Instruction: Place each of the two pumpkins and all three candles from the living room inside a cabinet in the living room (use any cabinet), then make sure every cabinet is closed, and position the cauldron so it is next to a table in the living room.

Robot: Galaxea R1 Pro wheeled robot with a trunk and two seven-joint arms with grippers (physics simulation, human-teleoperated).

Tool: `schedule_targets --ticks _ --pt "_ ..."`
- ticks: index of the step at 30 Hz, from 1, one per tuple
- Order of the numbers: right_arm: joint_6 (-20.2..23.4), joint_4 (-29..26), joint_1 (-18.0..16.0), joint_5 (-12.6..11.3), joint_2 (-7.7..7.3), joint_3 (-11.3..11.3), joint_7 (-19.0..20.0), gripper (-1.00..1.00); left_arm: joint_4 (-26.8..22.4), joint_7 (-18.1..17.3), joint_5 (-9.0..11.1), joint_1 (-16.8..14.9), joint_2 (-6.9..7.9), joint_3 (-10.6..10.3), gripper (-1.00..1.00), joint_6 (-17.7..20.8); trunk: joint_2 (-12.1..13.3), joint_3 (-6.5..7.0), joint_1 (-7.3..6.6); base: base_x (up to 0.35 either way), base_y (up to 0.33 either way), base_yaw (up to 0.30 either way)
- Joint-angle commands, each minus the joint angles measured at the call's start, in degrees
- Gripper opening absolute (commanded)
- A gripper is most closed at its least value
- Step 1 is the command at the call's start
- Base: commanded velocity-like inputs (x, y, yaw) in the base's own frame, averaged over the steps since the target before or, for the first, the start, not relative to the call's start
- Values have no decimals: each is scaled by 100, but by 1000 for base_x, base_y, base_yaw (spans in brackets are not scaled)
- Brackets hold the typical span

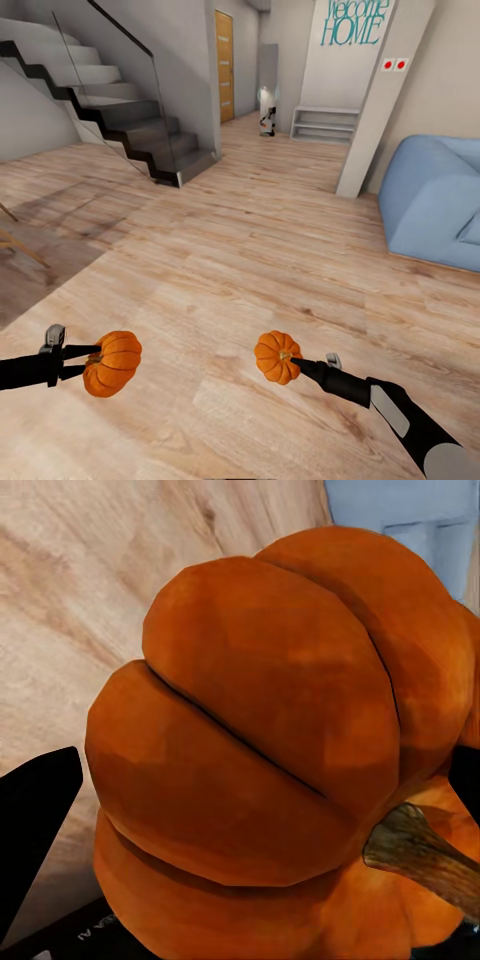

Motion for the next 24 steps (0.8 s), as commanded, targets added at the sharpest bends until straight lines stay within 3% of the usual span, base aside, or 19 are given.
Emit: schedule_targets --ticks 1,9,24 --pt "34 -2 -2 -51 -7 21 -12 -100 6 -14 20 -11 5 -29 -100 22 40 20 -23 0 0 212" --pt "34 -2 -2 -51 -12 18 22 -100 0 -14 27 -11 5 -29 -100 22 360 212 -199 0 0 202" --pt "34 7 -2 -58 -13 14 74 -100 -3 -14 25 -11 -3 -39 -100 22 962 504 -528 0 0 13"
